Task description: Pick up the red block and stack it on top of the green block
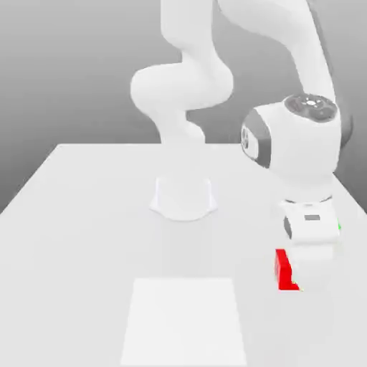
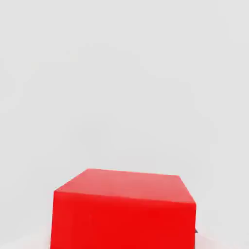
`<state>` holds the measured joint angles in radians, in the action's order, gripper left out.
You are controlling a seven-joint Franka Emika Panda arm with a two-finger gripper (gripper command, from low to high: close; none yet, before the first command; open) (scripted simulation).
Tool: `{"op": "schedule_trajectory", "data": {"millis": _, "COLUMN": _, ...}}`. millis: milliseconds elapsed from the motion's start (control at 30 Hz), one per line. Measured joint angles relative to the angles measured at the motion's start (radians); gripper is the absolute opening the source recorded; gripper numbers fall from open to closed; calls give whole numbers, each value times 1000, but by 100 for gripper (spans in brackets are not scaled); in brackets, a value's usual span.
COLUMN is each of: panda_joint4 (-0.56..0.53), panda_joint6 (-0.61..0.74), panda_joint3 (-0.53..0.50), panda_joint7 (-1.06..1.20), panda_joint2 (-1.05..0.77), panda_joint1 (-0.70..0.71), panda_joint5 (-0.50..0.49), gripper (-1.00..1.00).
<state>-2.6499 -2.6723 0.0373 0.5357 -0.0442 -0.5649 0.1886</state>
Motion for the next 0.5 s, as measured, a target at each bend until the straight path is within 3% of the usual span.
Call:
{"op": "schedule_trajectory", "data": {"millis": 267, "panda_joint4": -91, "panda_joint6": 7, "panda_joint3": 118, "panda_joint7": 46, "panda_joint2": 114, "panda_joint1": -239, "panda_joint5": -29, "gripper": -100}}
{"op": "schedule_trajectory", "data": {"millis": 500, "panda_joint4": -157, "panda_joint6": -27, "panda_joint3": 238, "panda_joint7": 32, "panda_joint2": 153, "panda_joint1": -347, "panda_joint5": -116, "gripper": -100}}
